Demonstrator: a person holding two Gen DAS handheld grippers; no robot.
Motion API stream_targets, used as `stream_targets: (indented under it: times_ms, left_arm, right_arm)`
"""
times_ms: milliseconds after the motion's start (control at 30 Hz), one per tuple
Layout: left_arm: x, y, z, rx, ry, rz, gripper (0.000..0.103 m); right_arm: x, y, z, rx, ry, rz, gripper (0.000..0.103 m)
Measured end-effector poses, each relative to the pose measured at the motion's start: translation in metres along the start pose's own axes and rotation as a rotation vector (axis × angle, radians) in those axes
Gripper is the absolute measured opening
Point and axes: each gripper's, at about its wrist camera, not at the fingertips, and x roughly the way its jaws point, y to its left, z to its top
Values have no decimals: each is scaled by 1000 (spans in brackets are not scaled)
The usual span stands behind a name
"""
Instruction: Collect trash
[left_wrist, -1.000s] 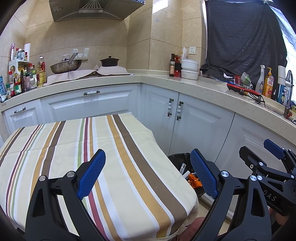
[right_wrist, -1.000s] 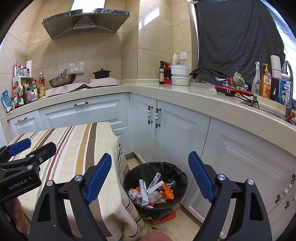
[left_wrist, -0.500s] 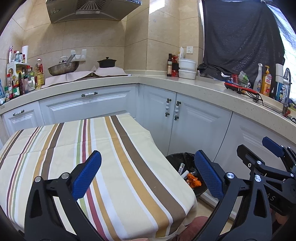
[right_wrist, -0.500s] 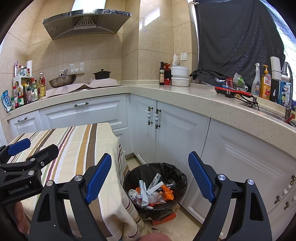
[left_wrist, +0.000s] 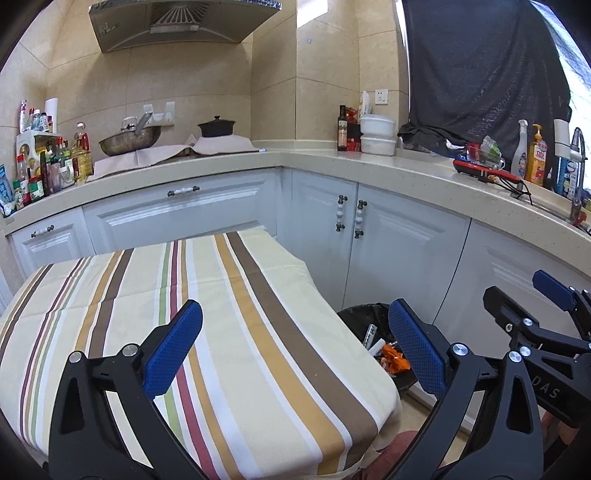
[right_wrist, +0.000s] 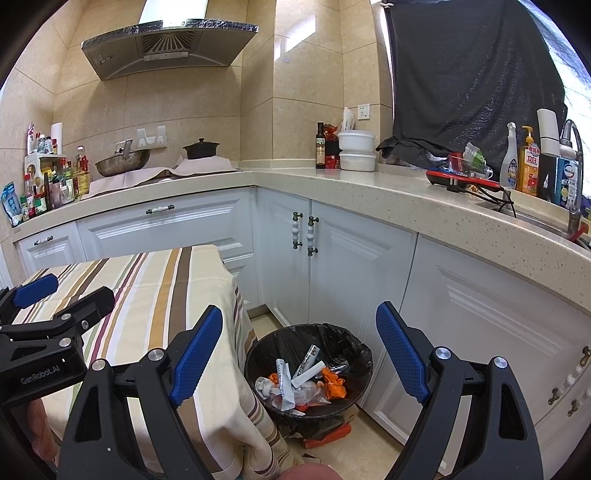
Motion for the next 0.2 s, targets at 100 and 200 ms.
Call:
stream_targets:
  times_ms: [100,200]
  left_arm:
    - [4,5,-1,-19,22,-2,98]
    - [6,9,-2,-25,32,10,98]
  right_arm:
    - [2,-1,-1,2,2,2,83]
    - [4,-1,-2,2,6,8,83]
